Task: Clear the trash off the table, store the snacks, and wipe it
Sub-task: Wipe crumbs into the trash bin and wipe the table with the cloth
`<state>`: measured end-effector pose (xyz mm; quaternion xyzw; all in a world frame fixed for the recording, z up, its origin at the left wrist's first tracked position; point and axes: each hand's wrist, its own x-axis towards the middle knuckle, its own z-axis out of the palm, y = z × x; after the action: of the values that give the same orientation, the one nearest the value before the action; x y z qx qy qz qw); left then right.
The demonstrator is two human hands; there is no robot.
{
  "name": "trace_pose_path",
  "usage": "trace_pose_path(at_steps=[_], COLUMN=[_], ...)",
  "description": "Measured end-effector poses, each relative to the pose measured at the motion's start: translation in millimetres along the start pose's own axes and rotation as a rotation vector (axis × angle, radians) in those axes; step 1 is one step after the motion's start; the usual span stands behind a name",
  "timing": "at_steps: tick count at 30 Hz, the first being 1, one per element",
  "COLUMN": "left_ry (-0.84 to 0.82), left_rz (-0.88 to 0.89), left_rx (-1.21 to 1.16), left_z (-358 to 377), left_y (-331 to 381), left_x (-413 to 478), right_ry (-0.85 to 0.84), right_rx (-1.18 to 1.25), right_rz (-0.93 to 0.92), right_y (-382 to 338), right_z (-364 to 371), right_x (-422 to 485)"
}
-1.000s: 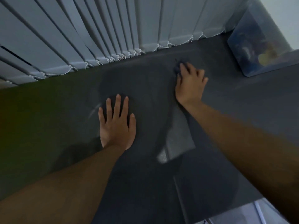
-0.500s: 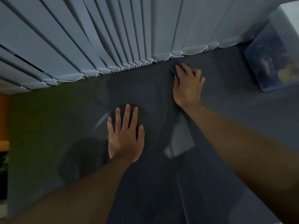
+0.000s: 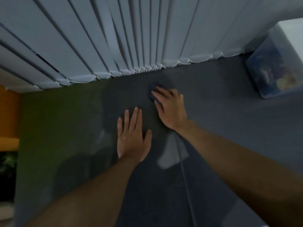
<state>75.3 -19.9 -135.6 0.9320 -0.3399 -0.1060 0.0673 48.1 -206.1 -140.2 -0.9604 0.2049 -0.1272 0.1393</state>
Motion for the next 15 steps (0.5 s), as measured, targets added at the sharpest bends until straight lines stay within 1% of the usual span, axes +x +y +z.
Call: trace_pose_path(at_steps=[1, 2, 3, 4, 5, 6, 7, 8, 9, 11, 12, 13, 14, 15], left_ry=[0.005, 0.013, 0.019, 0.024, 0.033, 0.044, 0.053, 0.055, 0.050, 0.039, 0.038, 0.039, 0.041, 0.042], left_rz=[0.000, -0.001, 0.000, 0.008, 0.020, 0.025, 0.018, 0.016, 0.030, 0.073, 0.078, 0.074, 0.066, 0.062], left_rx=[-0.065, -0.144, -0.211, -0.238, -0.214, -0.158, -0.101, -0.049, -0.003, 0.064, 0.080, 0.085, 0.085, 0.082], left_z=[-2, -4, -6, -8, -9, -9, -9, -9, -8, -5, -5, -4, -4, -3], left_y=[-3, -6, -11, -18, -25, -35, -45, -55, -62, -71, -72, -71, -70, -69], left_x=[0, 0, 0, 0, -2, -4, -7, -10, -14, -18, -17, -16, -15, -15], right_ry=[-0.017, -0.021, -0.012, 0.008, 0.026, 0.030, 0.023, 0.010, -0.011, -0.086, -0.116, -0.125, -0.112, -0.087], right_rx=[0.001, -0.004, -0.015, -0.024, -0.019, 0.003, 0.024, 0.031, 0.027, 0.016, -0.001, -0.030, -0.065, -0.097], right_rz=[-0.064, -0.074, -0.033, 0.055, 0.176, 0.293, 0.360, 0.343, 0.246, -0.033, -0.128, -0.172, -0.166, -0.105], right_y=[0, 0, -3, -7, -15, -26, -40, -54, -68, -81, -80, -75, -69, -65], right_z=[1, 2, 4, 7, 11, 15, 19, 23, 26, 31, 31, 31, 31, 31], right_x=[-1, 2, 6, 11, 17, 22, 26, 27, 26, 20, 18, 18, 20, 23])
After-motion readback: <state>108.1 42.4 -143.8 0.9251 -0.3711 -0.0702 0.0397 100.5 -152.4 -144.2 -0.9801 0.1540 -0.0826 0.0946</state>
